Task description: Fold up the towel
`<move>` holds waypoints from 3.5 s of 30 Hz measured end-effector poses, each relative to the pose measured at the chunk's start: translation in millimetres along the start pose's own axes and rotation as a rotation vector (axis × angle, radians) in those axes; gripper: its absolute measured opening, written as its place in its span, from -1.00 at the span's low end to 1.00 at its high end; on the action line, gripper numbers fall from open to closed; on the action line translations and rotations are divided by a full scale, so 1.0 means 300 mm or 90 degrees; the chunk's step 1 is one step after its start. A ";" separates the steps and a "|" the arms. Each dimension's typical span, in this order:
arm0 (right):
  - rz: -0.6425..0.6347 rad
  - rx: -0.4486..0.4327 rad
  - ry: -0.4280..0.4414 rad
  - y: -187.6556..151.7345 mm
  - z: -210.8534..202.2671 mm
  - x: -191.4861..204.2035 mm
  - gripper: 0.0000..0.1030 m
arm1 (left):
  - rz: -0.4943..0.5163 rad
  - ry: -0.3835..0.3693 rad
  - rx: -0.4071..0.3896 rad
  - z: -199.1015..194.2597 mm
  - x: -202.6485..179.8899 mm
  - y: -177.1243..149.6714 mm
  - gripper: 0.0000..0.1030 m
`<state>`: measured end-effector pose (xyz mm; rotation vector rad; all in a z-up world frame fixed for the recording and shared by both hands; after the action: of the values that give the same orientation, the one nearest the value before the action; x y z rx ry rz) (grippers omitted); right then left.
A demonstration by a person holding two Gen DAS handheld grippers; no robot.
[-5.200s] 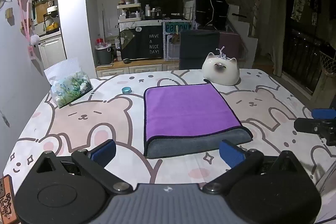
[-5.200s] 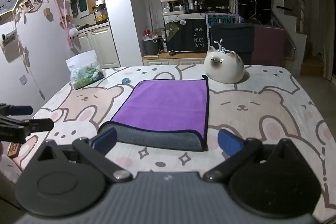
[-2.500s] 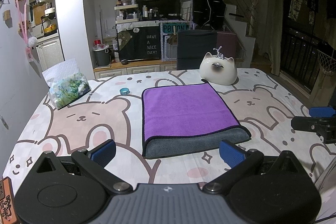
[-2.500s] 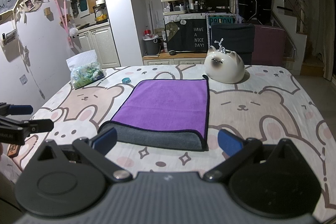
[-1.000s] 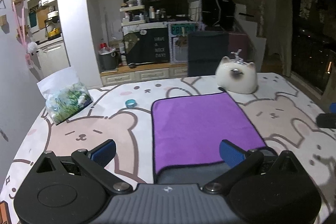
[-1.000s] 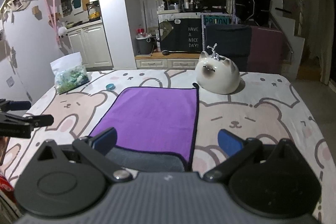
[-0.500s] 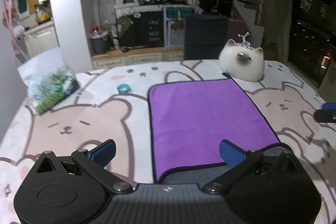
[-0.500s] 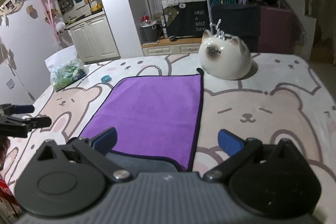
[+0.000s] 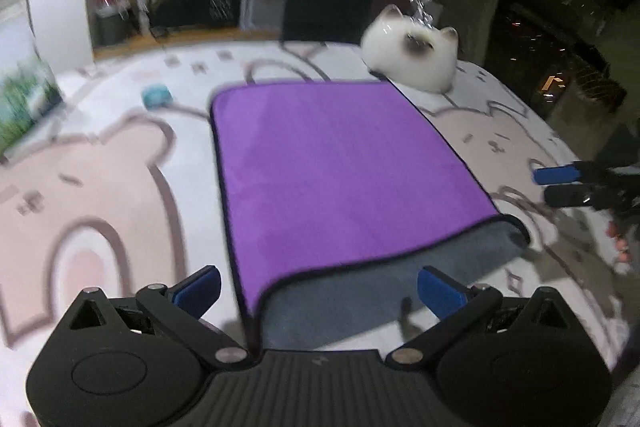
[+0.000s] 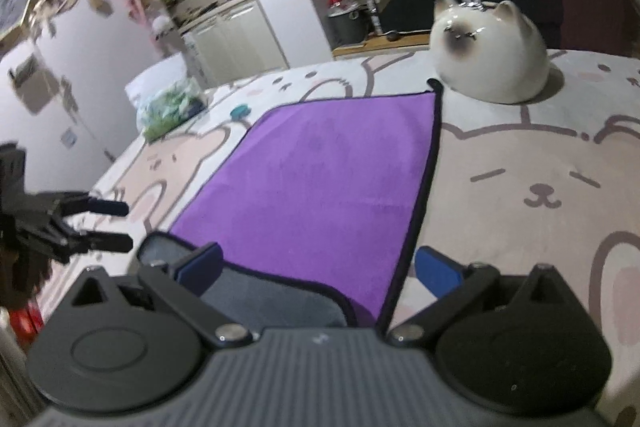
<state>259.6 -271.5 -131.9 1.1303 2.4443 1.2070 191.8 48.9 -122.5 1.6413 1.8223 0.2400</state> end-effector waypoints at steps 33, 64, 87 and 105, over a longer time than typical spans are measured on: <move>-0.015 0.185 0.062 -0.044 0.155 -0.013 -0.67 | -0.091 -0.025 0.128 0.091 0.148 0.007 -0.14; 0.000 0.019 -0.042 0.128 0.076 -0.027 -0.90 | -0.037 0.048 -0.073 -0.005 0.047 0.173 -0.91; 0.045 -0.070 -0.109 0.382 0.227 -0.180 -0.90 | -0.029 0.032 -0.137 0.175 0.056 0.475 -0.91; 0.058 -0.053 -0.135 0.442 0.380 -0.286 -0.89 | -0.075 0.037 -0.148 0.357 0.126 0.613 -0.92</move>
<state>445.3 -213.8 -120.7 1.2868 2.1880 1.1374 404.0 89.1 -116.9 1.3753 1.8515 0.4340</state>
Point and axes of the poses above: each gripper's, at about its wrist camera, not at the fingertips, and z roughly the way its jaws point, x to its left, y to its top, the point moved 1 cm from there along z, roughly the way its jaws point, and after that the axes turned 15 degrees about -z, right-handed, at the moved point
